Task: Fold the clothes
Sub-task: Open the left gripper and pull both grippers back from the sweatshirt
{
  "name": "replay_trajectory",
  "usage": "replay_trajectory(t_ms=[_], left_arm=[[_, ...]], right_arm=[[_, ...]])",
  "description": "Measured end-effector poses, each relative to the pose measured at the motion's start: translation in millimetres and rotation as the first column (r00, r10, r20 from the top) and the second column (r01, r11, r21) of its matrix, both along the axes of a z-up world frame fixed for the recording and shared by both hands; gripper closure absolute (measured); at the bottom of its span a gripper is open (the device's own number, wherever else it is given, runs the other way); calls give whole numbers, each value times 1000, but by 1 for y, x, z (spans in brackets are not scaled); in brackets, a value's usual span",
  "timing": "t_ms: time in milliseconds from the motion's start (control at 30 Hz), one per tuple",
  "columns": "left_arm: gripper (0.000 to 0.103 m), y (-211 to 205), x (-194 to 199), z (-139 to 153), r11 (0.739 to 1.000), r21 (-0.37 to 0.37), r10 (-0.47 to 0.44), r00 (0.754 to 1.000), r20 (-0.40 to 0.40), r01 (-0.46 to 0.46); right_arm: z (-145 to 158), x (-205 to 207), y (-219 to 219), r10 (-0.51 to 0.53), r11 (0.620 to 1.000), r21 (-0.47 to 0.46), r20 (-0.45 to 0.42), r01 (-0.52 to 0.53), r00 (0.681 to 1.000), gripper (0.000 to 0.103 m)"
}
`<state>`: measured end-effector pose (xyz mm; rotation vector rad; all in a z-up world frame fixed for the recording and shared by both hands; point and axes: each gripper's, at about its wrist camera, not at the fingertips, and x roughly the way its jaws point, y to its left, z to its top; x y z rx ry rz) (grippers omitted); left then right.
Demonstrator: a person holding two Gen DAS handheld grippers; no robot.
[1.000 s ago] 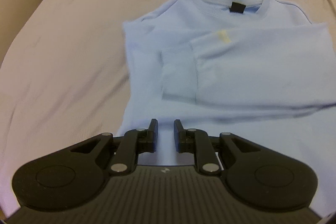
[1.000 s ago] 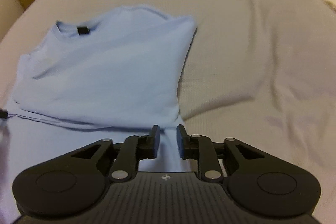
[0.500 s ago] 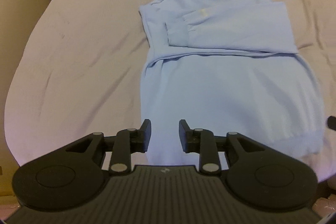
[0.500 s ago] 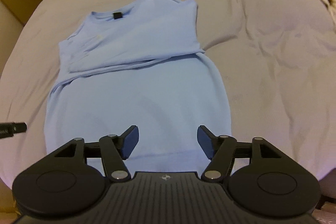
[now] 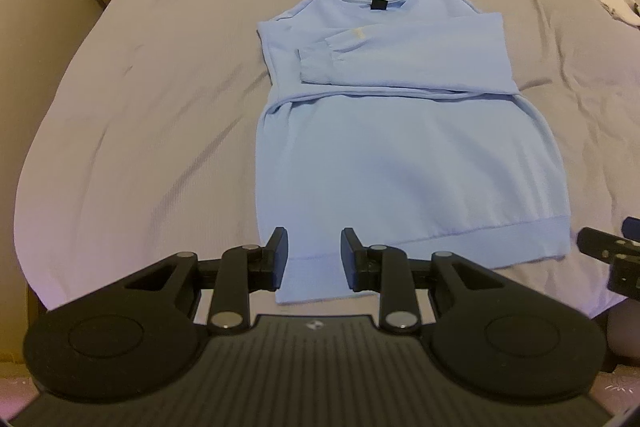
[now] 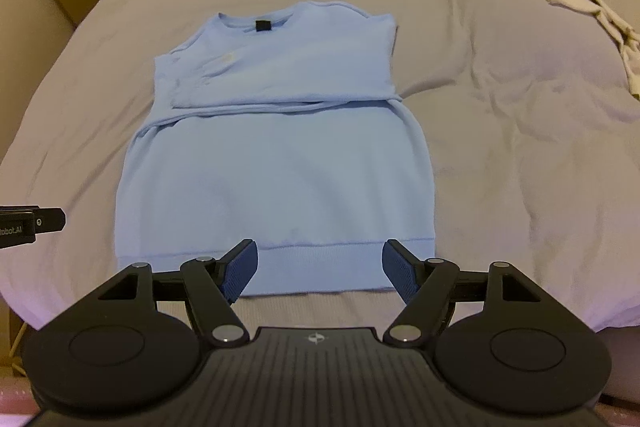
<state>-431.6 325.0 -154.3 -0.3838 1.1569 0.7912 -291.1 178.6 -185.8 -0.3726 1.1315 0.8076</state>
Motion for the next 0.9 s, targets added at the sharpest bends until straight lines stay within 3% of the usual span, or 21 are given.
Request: replay_trajectory(t_ms=[533, 900], left_arm=[[75, -106, -17, 13, 994, 17, 112, 994, -5, -112], [74, -131, -19, 29, 985, 66, 160, 987, 28, -162]], right_arm=[[11, -11, -69, 189, 982, 16, -2, -189, 982, 31], [31, -5, -103, 241, 968, 57, 30, -243, 970, 31]])
